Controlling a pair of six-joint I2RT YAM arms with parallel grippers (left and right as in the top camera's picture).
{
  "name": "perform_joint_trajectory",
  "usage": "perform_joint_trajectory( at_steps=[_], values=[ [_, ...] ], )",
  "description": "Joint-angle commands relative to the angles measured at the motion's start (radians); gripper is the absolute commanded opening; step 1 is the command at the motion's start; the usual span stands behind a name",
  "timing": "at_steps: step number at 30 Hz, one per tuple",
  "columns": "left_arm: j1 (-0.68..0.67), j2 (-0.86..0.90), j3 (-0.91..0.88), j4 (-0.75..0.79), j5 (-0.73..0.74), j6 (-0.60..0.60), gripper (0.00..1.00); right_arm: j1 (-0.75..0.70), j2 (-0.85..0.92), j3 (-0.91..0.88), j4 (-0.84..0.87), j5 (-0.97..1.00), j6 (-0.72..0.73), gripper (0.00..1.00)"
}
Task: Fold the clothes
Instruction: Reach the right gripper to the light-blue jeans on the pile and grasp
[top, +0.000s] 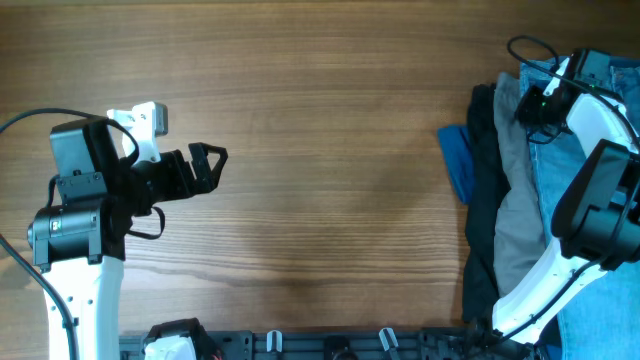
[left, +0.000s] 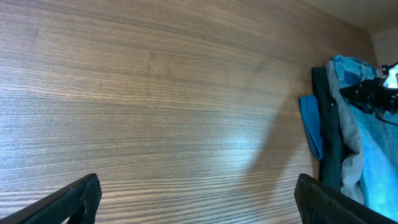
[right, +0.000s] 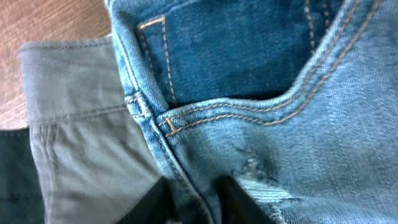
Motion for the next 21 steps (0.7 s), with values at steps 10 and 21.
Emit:
perform_joint_trajectory(
  at_steps=[10,21],
  values=[
    [0.005,0.004,0.02,-0.006,0.023,-0.002,1.0,-0.049,-0.167,0.032,0.046,-0.096,0.016,0.69],
    [0.005,0.004,0.02,-0.029,0.023,-0.002,1.0,-0.035,-0.039,0.023,-0.028,-0.097,-0.035,0.51]
  ],
)
